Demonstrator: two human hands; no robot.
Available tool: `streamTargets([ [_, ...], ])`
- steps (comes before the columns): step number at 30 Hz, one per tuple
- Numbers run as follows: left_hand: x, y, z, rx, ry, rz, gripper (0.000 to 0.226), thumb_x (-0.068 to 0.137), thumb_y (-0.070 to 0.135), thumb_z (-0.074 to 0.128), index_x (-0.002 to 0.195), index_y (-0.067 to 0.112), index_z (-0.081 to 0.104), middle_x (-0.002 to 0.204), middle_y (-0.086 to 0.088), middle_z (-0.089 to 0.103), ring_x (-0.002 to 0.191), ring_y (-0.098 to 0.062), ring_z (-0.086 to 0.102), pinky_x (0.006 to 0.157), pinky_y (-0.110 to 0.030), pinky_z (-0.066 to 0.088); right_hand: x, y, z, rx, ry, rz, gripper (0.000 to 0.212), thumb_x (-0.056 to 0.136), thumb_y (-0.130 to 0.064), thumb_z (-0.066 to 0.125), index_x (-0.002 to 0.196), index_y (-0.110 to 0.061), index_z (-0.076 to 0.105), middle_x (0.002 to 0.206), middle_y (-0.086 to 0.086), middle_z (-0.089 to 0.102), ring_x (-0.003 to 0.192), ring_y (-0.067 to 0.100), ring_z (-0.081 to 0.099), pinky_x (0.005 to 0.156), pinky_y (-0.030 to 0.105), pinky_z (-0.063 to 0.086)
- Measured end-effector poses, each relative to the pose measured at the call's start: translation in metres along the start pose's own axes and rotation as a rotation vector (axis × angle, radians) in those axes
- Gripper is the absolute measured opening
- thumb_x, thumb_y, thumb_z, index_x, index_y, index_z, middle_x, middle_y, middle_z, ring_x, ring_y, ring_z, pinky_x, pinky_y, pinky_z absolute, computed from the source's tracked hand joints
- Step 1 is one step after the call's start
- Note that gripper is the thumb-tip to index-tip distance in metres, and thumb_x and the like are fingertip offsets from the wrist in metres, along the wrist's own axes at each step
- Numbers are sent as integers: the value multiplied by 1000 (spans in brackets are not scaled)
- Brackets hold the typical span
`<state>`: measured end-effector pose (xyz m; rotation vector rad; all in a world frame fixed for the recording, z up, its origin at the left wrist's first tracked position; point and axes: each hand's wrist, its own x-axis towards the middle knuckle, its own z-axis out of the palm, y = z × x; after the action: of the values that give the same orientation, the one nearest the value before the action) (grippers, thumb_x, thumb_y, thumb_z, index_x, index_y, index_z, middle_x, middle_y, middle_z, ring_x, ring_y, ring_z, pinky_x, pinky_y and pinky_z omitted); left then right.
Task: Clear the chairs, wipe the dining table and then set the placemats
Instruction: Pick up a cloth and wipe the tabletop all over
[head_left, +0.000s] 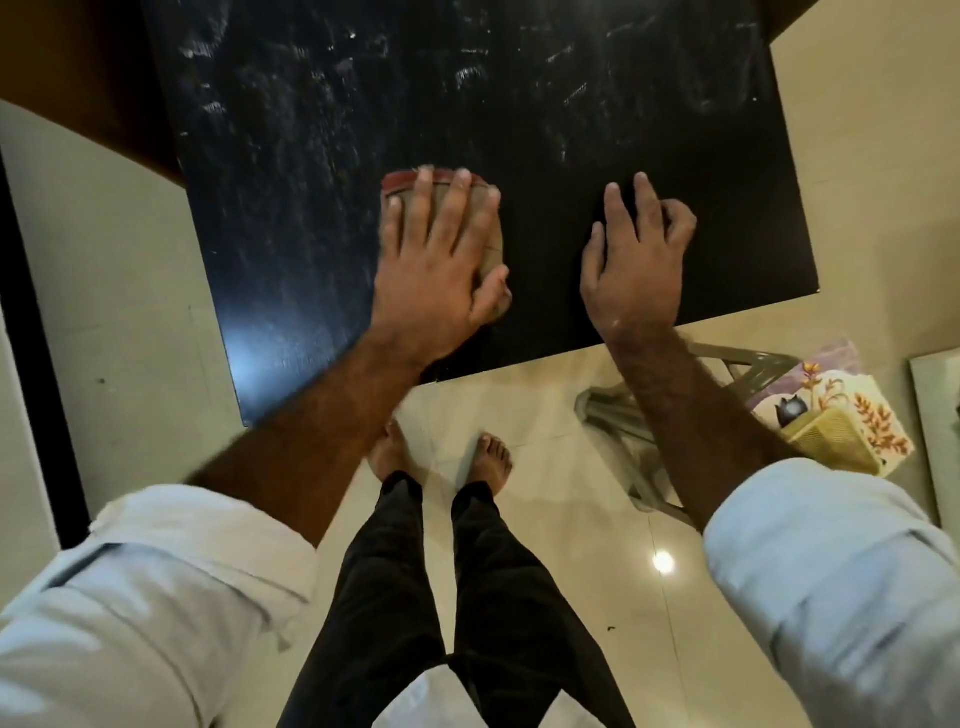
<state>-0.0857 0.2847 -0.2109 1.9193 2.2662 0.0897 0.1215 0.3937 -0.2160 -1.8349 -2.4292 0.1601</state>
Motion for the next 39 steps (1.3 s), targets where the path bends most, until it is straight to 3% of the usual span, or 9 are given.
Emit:
streamTargets([
  [5, 57, 1, -10, -13, 9, -88, 85, 102, 59, 36, 176, 22, 18, 184, -8, 16, 170, -43, 7, 134, -67, 10, 0, -1, 7, -15, 36, -35, 57, 114, -42, 37, 163, -19, 50, 174, 12, 39, 150, 40, 40, 122, 48, 41],
  [10, -20, 25, 0, -7, -34, 75, 82, 107, 55, 37, 177, 23, 13, 186, -8, 9, 171, -40, 2, 134, -66, 10, 2, 1, 9, 9, 41, -44, 57, 113, -44, 37, 164, -21, 48, 175, 10, 37, 151, 39, 39, 119, 47, 44],
  [14, -84, -17, 1, -9, -72, -31, 81, 108, 54, 38, 178, 24, 8, 186, -5, 3, 172, -36, -3, 135, -64, 7, 0, 0, 9, 0, 43, -29, 57, 114, -44, 36, 165, -21, 47, 176, 8, 36, 151, 38, 39, 119, 47, 45],
  [17, -54, -47, -5, 5, -44, -144, 80, 107, 56, 37, 177, 25, 13, 186, -6, 9, 171, -38, 1, 135, -65, 8, 0, -1, 10, 3, 53, -34, 56, 114, -43, 36, 165, -20, 47, 175, 9, 37, 150, 39, 39, 118, 46, 46],
  [20, -2, -24, -11, -9, 13, -274, 80, 107, 61, 34, 176, 24, 20, 185, -6, 15, 171, -41, 6, 134, -66, 8, 0, -1, 11, 1, 57, -25, 56, 114, -42, 37, 165, -21, 47, 175, 8, 37, 150, 39, 39, 118, 46, 45],
  [25, -36, 21, -1, -37, -7, -23, 78, 111, 58, 35, 177, 24, 15, 186, -7, 9, 171, -40, 3, 134, -65, 7, 1, 1, 10, 43, 49, -39, 55, 114, -44, 38, 164, -23, 46, 175, 8, 37, 149, 40, 39, 116, 51, 46],
  [31, -128, -54, -2, -45, -77, -159, 83, 108, 56, 32, 178, 22, 2, 186, -5, -4, 172, -35, -6, 136, -63, 6, -2, -1, 9, 49, 55, -36, 55, 116, -44, 36, 164, -21, 46, 175, 9, 36, 149, 42, 38, 118, 50, 43],
  [35, -85, -123, -16, -24, -33, -321, 80, 110, 58, 29, 178, 22, 6, 186, -8, 2, 171, -37, 0, 137, -62, 8, -1, 0, 10, 58, 57, -48, 55, 116, -43, 35, 164, -19, 46, 175, 10, 36, 149, 42, 38, 118, 47, 40],
  [39, -26, -116, -22, -26, -6, -321, 83, 107, 59, 30, 177, 20, 12, 186, -9, 8, 171, -39, 4, 135, -65, 10, -1, 1, 12, 57, 64, -37, 55, 116, -42, 36, 164, -18, 47, 174, 11, 37, 147, 44, 39, 116, 47, 41],
])
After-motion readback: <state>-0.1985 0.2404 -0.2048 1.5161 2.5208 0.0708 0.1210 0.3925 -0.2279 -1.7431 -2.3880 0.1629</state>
